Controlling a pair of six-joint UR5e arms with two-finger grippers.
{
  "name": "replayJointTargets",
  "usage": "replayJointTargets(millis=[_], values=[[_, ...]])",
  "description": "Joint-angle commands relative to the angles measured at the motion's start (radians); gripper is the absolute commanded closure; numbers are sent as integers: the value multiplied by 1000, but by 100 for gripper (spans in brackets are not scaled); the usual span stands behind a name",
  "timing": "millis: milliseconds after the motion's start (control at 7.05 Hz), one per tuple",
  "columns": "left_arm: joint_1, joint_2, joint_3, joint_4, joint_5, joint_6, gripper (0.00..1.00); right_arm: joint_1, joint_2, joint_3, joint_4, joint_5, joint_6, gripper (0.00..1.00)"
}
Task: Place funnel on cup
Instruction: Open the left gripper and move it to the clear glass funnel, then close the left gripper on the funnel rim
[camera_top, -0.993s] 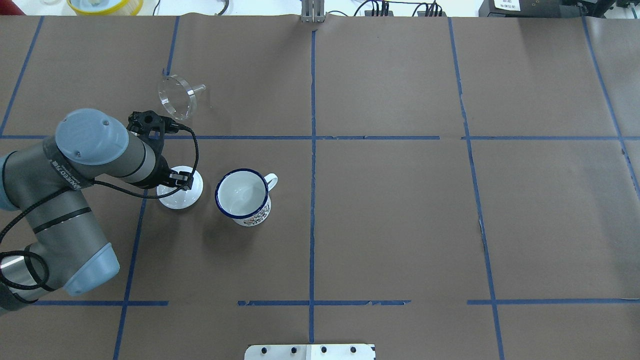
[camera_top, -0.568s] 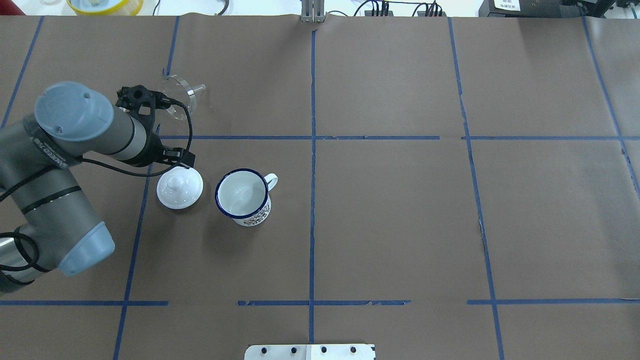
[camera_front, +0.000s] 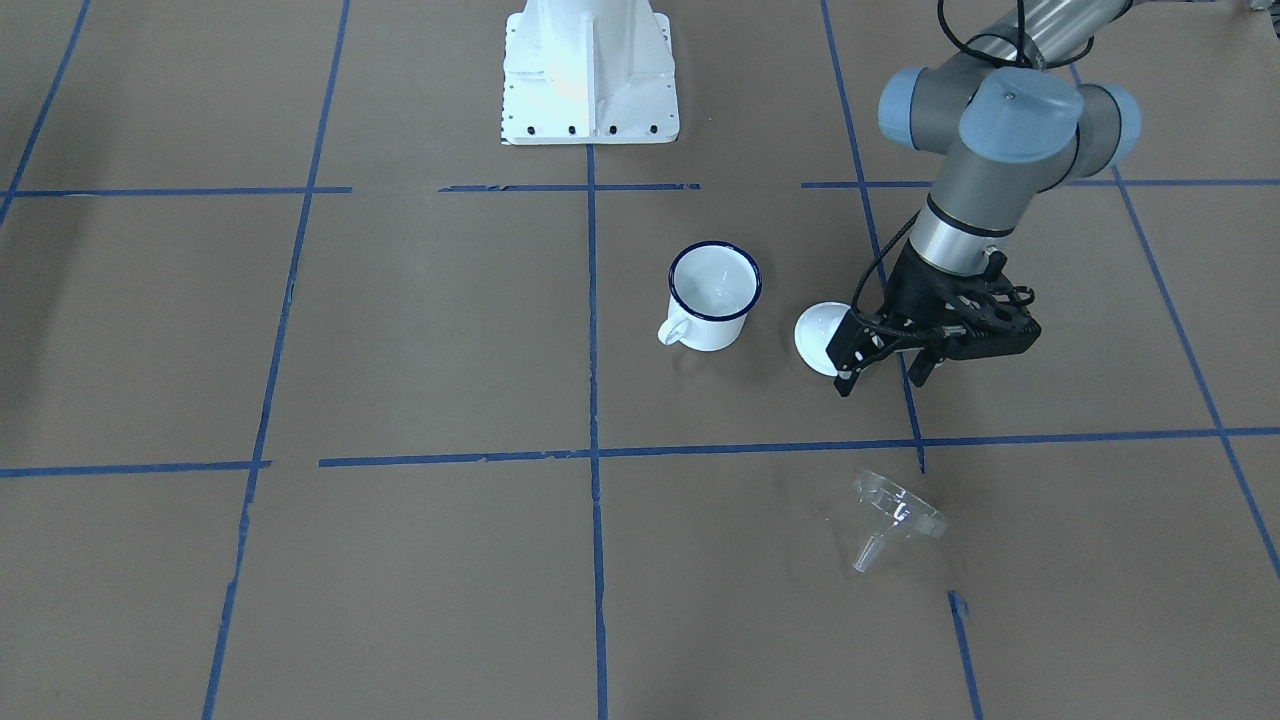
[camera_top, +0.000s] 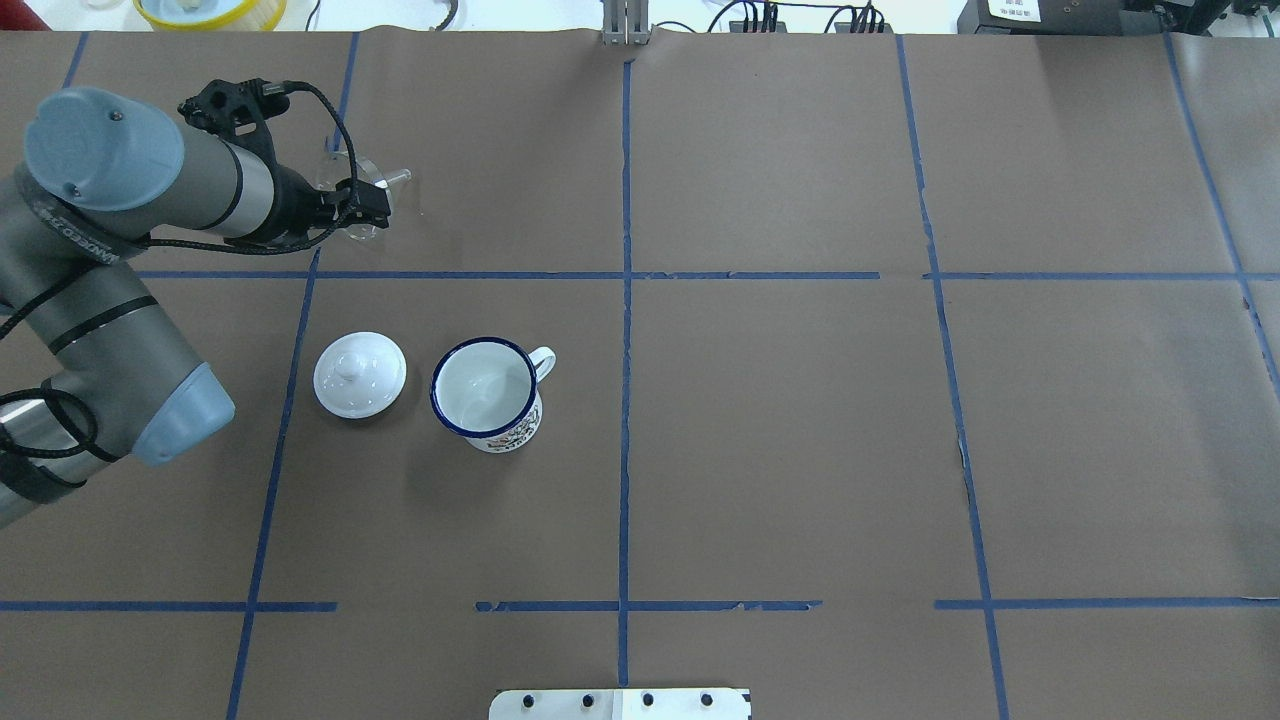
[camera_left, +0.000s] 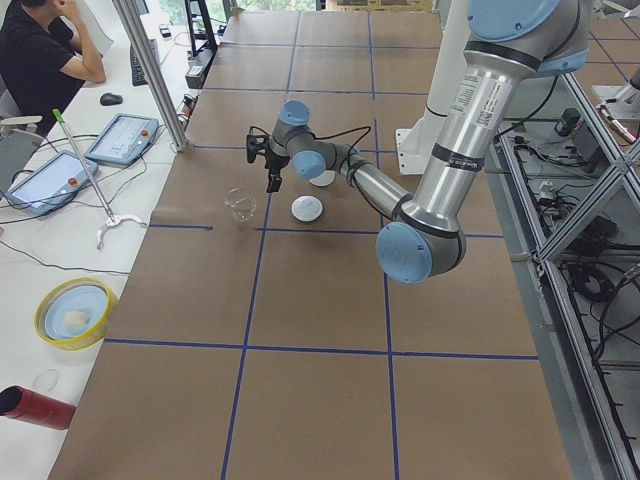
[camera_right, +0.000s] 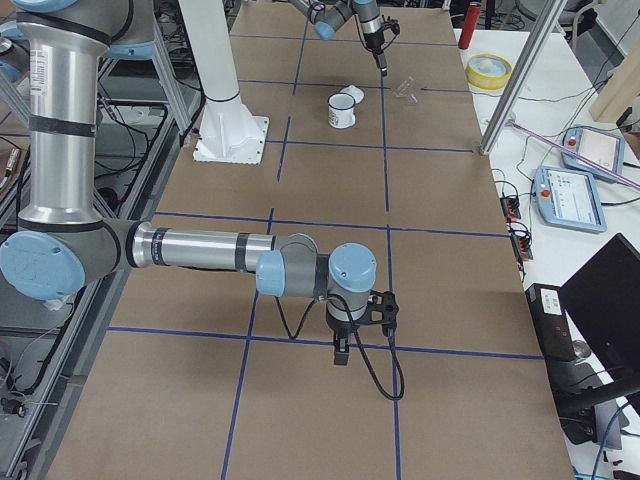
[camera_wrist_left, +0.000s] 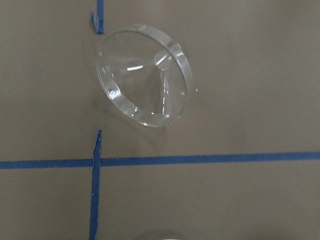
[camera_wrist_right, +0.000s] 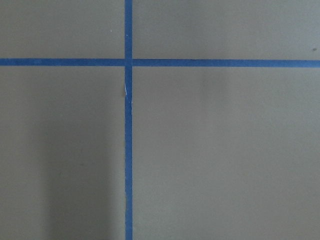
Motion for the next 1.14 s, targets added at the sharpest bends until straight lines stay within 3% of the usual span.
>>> replayJointTargets(millis=[0, 426, 709, 851, 993], values=[[-6, -6, 182, -298, 59, -130, 0, 0, 0, 0, 0, 0, 0, 0], [-11, -113, 292, -303, 111, -176, 0, 0, 0, 0, 0, 0, 0, 0], [-14, -129, 330, -338, 113, -182, 11, 0, 0, 0, 0, 0, 0, 0], [-15, -136, 357, -362, 113, -184, 29, 0, 0, 0, 0, 0, 0, 0], [-15, -138, 365, -372, 113, -182, 56, 0, 0, 0, 0, 0, 0, 0]])
